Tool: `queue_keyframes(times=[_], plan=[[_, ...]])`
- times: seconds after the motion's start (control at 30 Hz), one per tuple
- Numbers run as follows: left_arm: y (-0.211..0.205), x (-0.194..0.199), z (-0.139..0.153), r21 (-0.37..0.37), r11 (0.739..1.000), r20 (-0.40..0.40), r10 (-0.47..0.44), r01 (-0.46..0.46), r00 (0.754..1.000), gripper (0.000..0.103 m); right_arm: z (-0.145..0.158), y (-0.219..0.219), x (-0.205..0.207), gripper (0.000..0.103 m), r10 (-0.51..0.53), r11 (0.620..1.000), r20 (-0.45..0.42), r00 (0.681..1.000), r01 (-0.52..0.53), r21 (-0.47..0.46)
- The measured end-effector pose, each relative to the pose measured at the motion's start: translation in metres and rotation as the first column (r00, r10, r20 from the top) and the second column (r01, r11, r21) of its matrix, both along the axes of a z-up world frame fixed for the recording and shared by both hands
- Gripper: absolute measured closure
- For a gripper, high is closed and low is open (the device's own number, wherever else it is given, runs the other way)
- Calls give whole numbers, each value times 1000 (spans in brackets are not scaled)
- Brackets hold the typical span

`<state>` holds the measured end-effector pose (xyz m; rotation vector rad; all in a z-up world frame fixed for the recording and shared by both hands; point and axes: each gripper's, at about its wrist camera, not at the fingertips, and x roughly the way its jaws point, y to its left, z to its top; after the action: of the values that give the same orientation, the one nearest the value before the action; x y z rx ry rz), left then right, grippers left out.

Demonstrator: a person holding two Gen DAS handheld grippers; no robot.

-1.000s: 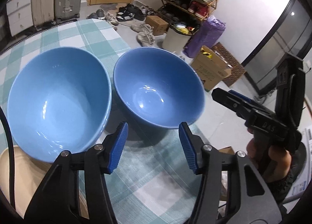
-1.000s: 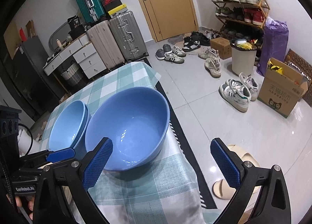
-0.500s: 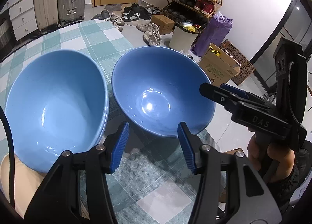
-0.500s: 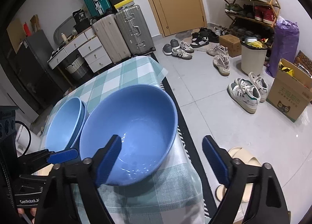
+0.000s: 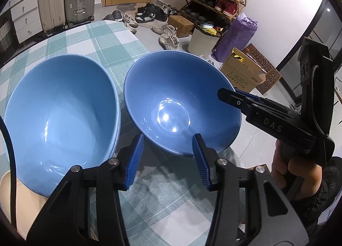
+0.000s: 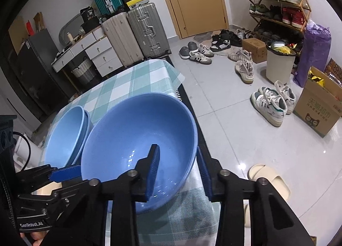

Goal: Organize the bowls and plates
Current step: 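Close the right tool on the rim of the light-blue bowl and lift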

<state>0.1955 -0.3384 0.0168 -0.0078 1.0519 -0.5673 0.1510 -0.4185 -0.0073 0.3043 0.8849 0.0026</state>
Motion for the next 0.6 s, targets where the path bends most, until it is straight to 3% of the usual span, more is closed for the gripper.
queue_keyframes(times=[0.17,0.6], plan=[[1,4,-2,16,1000,21,9,-10,1000,69,0,-3,-2,76,-10,1000,2,1000,10,-16],[4,0,2,31,1000,67,-1,-1,998,71,8,0,-15,77,-12,999,26,1000,12,-30]])
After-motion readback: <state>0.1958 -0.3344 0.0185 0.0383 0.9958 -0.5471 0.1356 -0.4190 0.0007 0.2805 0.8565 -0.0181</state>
